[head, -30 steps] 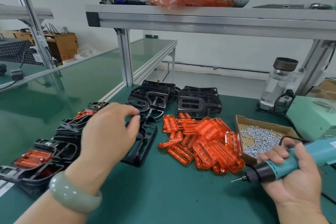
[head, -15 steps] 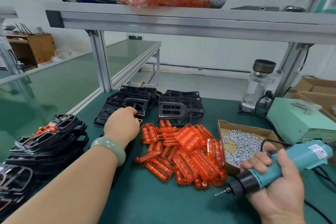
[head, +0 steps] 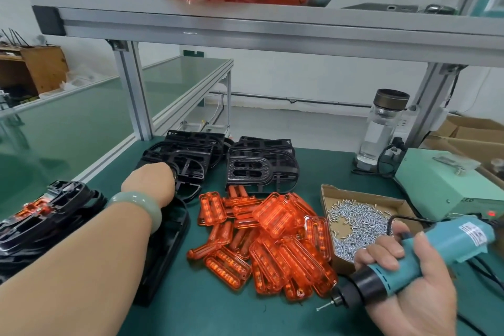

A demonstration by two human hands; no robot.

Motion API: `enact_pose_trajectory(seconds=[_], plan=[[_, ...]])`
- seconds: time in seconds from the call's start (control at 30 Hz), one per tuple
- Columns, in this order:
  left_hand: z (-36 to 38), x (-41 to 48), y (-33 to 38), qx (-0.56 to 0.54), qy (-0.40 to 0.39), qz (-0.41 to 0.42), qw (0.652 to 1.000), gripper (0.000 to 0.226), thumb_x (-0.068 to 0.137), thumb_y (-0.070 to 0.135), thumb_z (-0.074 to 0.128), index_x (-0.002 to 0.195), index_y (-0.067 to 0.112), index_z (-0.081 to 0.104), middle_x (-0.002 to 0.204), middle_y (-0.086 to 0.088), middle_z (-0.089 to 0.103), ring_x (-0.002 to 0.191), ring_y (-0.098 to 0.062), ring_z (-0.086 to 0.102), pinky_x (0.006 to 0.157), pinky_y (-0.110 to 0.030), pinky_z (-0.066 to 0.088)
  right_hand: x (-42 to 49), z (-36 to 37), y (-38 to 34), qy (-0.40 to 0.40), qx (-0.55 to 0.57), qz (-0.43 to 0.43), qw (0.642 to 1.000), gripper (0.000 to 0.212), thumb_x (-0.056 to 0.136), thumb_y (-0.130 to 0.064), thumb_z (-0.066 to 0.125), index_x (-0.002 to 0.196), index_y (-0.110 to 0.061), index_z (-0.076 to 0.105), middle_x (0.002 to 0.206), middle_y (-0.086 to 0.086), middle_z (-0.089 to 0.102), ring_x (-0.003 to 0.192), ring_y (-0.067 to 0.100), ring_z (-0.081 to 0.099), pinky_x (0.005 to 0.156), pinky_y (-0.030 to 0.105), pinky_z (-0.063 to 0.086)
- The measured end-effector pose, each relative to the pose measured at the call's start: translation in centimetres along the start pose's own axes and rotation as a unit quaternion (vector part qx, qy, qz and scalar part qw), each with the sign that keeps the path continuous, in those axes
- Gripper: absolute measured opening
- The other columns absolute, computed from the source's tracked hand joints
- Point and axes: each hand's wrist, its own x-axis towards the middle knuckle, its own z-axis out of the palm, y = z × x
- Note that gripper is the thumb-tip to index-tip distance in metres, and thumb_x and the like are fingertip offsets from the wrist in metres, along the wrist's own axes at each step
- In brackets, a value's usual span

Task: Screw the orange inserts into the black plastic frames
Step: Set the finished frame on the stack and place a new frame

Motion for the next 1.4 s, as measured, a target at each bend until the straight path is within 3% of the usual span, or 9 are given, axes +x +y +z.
enact_pose_trajectory(seconds=[0.2, 0.3, 0.43, 0.53, 0.73, 0.97, 1.07, 1.13, 1.4], plan=[[-0.4, 0.8, -0.1, -0.033, -0.041, 0.008, 0.999, 0.030, 0.080, 0.046, 0.065, 0.079, 0.016, 0.065, 0.080, -0.001, 0.062, 0.078, -0.023, 0.060, 0.074, -0.033, 0.051, 0.0, -0.1, 0.0, 0.002, 0.007, 0.001, 1.000, 0.066, 0.029, -0.035, 0.098, 0.085, -0.022, 0.065, 0.059, -0.010, 0.044, 0.043, 0.002, 0.044, 0.049, 0.021, 0.050], [0.2, 0.8, 0.0, -0.062, -0.003, -0.009, 0.998, 0.028, 0.084, 0.039, 0.064, 0.074, 0.013, 0.061, 0.075, -0.002, 0.058, 0.072, -0.024, 0.056, 0.066, -0.032, 0.046, 0.0, -0.1, 0.0, 0.007, 0.007, 0.000, 1.000, 0.068, 0.028, -0.035, 0.098, 0.085, -0.022, 0.064, 0.059, -0.010, 0.044, 0.042, 0.003, 0.044, 0.048, 0.021, 0.050], [0.4, 0.5, 0.2, -0.130, 0.062, -0.035, 0.989, 0.031, 0.091, 0.036, 0.055, 0.096, 0.007, 0.065, 0.085, -0.006, 0.060, 0.075, -0.026, 0.050, 0.064, -0.031, 0.040, 0.0, -0.1, -0.1, 0.008, 0.009, 0.000, 1.000, 0.065, 0.028, -0.034, 0.098, 0.083, -0.022, 0.066, 0.059, -0.010, 0.044, 0.043, 0.002, 0.044, 0.048, 0.021, 0.049], [0.0, -0.2, 0.4, -0.244, 0.140, -0.040, 0.959, 0.028, 0.093, 0.033, 0.054, 0.098, 0.010, 0.068, 0.085, -0.011, 0.065, 0.079, -0.030, 0.057, 0.062, -0.029, 0.039, 0.0, 0.0, -0.1, 0.004, 0.008, -0.001, 1.000, 0.064, 0.029, -0.034, 0.097, 0.083, -0.022, 0.065, 0.060, -0.010, 0.044, 0.043, 0.002, 0.043, 0.048, 0.020, 0.049], [-2.6, -3.7, 1.3, -0.424, 0.225, 0.000, 0.877, 0.018, 0.086, 0.039, 0.061, 0.092, 0.024, 0.070, 0.068, 0.017, 0.056, 0.076, -0.018, 0.057, 0.071, -0.027, 0.041, 0.0, 0.2, -0.2, 0.001, 0.002, -0.005, 1.000, 0.059, 0.037, -0.035, 0.093, 0.086, -0.023, 0.062, 0.061, -0.011, 0.042, 0.044, 0.002, 0.042, 0.049, 0.019, 0.049], [-4.0, -9.7, 2.0, -0.323, 0.202, 0.099, 0.919, 0.023, 0.082, 0.041, 0.064, 0.062, 0.038, 0.054, 0.057, 0.014, 0.058, 0.060, -0.010, 0.056, 0.052, -0.020, 0.035, -0.1, -0.1, -0.4, 0.009, 0.009, -0.019, 1.000, 0.036, 0.059, -0.037, 0.079, 0.085, -0.024, 0.058, 0.062, -0.012, 0.041, 0.046, 0.001, 0.041, 0.052, 0.019, 0.046], [-4.3, -12.7, 2.3, -0.288, 0.198, 0.118, 0.930, 0.013, 0.080, 0.044, 0.063, 0.073, 0.033, 0.065, 0.065, 0.016, 0.061, 0.070, -0.018, 0.061, 0.060, -0.025, 0.040, -0.2, 0.0, -0.6, 0.011, 0.013, -0.021, 1.000, 0.041, 0.053, -0.036, 0.082, 0.083, -0.025, 0.057, 0.060, -0.013, 0.043, 0.046, 0.001, 0.042, 0.053, 0.019, 0.046], [-4.2, -15.0, 2.4, -0.250, 0.200, 0.136, 0.937, 0.021, 0.077, 0.049, 0.061, 0.080, 0.029, 0.068, 0.071, 0.012, 0.067, 0.074, -0.019, 0.063, 0.062, -0.027, 0.044, -0.2, -0.2, -0.8, 0.021, 0.019, -0.025, 0.999, 0.028, 0.064, -0.036, 0.075, 0.082, -0.025, 0.056, 0.061, -0.013, 0.043, 0.046, 0.001, 0.042, 0.053, 0.018, 0.045], [-3.7, -22.5, 4.3, -0.034, 0.104, 0.189, 0.976, 0.040, 0.076, 0.062, 0.044, 0.073, 0.023, 0.051, 0.074, 0.007, 0.058, 0.078, -0.020, 0.059, 0.058, -0.027, 0.036, -0.6, -0.7, -1.1, 0.045, 0.039, -0.032, 0.998, 0.013, 0.083, -0.035, 0.059, 0.080, -0.023, 0.057, 0.060, -0.012, 0.045, 0.047, 0.002, 0.044, 0.055, 0.018, 0.043]])
